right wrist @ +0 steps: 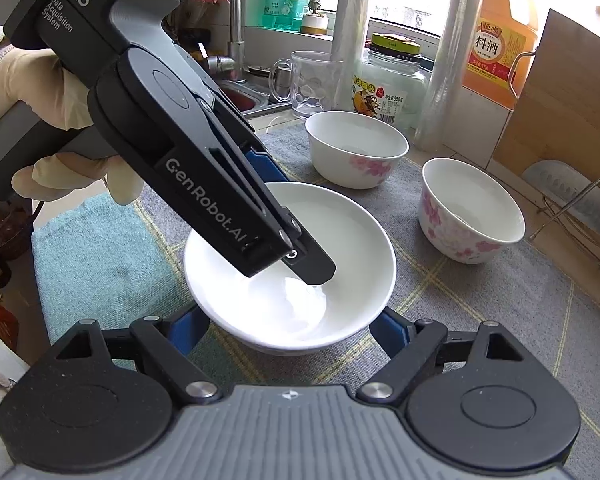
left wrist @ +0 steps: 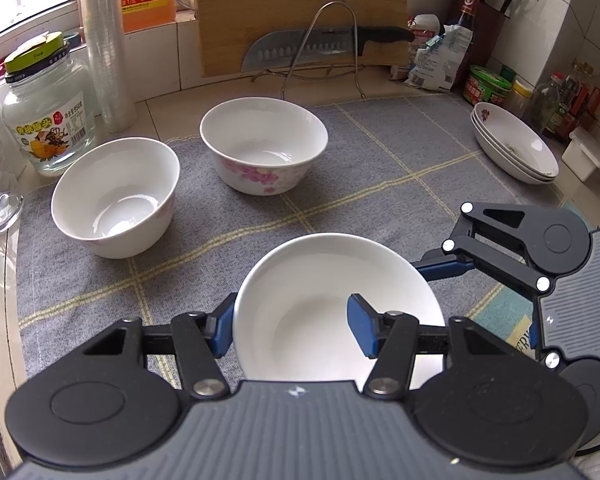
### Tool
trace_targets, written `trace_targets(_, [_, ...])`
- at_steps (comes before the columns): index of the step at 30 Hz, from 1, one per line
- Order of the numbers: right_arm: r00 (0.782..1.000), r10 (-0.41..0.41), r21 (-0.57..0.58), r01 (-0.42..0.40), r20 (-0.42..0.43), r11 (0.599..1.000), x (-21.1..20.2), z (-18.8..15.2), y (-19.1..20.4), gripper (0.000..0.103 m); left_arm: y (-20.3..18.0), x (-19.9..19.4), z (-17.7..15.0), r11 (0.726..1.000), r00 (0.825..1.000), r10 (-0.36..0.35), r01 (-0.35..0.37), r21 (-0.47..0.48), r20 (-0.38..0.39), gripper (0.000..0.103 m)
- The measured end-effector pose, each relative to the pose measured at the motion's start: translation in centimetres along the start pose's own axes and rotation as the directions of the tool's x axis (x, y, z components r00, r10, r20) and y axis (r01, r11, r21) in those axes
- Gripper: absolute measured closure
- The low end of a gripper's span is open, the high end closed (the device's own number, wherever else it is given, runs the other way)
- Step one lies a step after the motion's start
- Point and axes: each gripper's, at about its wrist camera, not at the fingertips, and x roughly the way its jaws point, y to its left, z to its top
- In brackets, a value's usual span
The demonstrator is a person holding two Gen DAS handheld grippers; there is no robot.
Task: Organize plates and bowls
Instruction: 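Lift the white bowl with the left tool and carry it toward the plate stack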
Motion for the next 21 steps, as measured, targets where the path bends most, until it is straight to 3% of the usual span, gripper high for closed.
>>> trace_targets(21, [0.996, -0.08, 0.065, 0.082, -0.038, 0.994, -6.1, -4.3, -5.3, 0.013, -8.2, 3.4, 3.6, 0.993, 0.996, -0.091, 0.089, 0.077, 0.02, 0.047])
